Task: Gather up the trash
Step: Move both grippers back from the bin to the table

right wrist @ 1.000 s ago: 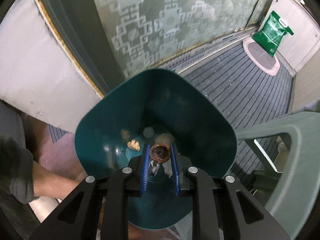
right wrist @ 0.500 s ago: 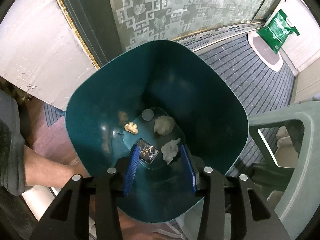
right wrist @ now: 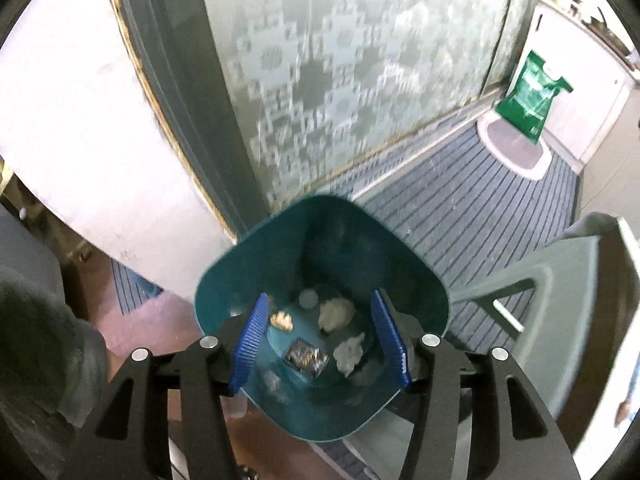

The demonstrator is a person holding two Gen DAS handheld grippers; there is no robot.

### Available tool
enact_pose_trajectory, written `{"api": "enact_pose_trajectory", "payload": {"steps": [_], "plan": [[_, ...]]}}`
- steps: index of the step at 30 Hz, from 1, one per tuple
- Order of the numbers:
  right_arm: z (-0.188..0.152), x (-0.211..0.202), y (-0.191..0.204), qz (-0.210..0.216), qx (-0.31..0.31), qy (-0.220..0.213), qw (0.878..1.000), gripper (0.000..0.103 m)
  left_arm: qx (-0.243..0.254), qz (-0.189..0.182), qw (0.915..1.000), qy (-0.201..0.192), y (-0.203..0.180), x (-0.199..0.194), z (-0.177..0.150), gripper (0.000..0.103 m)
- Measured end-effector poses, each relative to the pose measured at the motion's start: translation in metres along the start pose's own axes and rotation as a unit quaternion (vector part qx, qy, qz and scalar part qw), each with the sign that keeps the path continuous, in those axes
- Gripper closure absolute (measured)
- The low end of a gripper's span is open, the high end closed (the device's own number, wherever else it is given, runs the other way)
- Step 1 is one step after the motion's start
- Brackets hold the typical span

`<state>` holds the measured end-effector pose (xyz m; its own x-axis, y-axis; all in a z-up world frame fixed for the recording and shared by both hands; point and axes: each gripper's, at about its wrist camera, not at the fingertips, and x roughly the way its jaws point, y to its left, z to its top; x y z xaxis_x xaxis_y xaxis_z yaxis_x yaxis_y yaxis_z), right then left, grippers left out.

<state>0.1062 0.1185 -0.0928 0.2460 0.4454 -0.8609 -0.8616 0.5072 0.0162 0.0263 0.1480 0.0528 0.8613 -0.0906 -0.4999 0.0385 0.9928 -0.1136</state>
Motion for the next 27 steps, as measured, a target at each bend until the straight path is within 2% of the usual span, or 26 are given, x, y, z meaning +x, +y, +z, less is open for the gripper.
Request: {"api": "enact_pose_trajectory", "payload": {"steps": [8,14,27], "plan": [[-0.001,-0.051,-0.034,-0.014,0.039,-0.070,0.997,0.048,0.007,-0.008,0.9999,-0.013,-0.022,0.001,0.009,0.082],[-0.009,-0.092,-0.068,-0.034,0.075,-0.117,0.990,0.043,0.010,-0.016,0.9998,-0.010,-0.039,0.010,0.012,0.078],[-0.045,-0.144,-0.138,-0.080,0.140,-0.158,0.974,0.042,0.026,-0.031,0.9991,0.016,-0.075,0.047,0.009,0.070]]}}
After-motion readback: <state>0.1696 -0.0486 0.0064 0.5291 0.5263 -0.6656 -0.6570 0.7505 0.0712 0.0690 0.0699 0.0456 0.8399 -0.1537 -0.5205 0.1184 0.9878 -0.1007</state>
